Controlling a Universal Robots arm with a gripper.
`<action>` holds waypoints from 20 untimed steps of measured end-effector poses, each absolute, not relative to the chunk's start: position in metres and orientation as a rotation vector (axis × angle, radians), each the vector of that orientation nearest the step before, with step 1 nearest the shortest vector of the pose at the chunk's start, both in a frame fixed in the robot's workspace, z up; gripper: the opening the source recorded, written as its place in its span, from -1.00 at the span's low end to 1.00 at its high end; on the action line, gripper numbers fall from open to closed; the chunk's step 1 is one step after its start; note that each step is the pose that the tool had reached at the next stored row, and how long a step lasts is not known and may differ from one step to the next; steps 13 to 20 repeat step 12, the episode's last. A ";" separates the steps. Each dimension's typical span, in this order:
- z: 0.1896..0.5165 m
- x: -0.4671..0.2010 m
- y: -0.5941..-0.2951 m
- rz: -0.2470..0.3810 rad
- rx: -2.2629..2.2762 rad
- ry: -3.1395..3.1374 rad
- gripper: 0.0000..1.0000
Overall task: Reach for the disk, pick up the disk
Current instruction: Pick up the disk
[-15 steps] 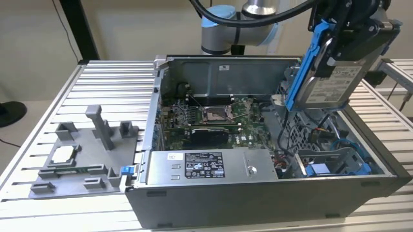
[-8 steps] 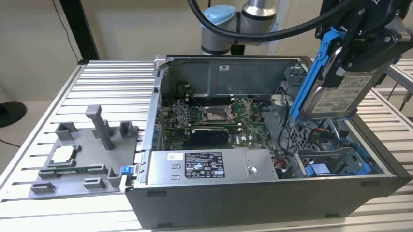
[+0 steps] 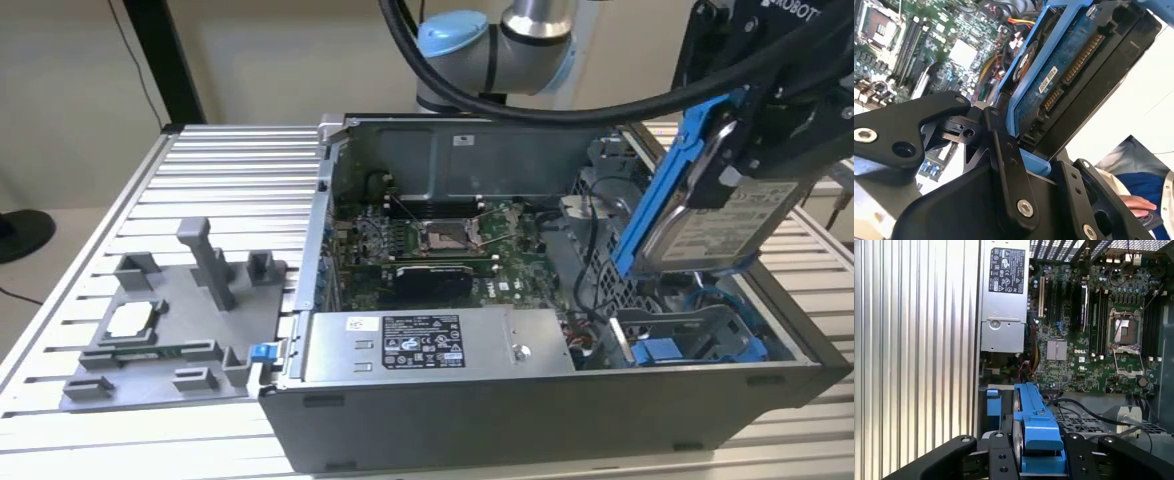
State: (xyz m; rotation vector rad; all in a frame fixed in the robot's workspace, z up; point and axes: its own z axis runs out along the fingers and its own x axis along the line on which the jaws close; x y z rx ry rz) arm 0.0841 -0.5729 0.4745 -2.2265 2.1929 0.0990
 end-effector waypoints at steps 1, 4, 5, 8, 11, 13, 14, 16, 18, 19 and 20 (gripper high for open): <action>0.475 0.084 -0.574 0.099 -2.227 2.193 -1.00; 0.474 0.084 -0.574 0.099 -2.227 2.193 -1.00; 0.474 0.084 -0.575 0.099 -2.227 2.193 -1.00; 0.474 0.084 -0.575 0.099 -2.227 2.193 -1.00; 0.474 0.084 -0.575 0.099 -2.227 2.193 -1.00; 0.474 0.084 -0.575 0.099 -2.227 2.193 -1.00; 0.474 0.084 -0.575 0.099 -2.227 2.193 -1.00; 0.474 0.084 -0.575 0.099 -2.227 2.193 -1.00; 0.474 0.084 -0.575 0.099 -2.227 2.193 -1.00; 0.474 0.084 -0.575 0.099 -2.227 2.193 -1.00; 0.474 0.084 -0.575 0.099 -2.227 2.193 -1.00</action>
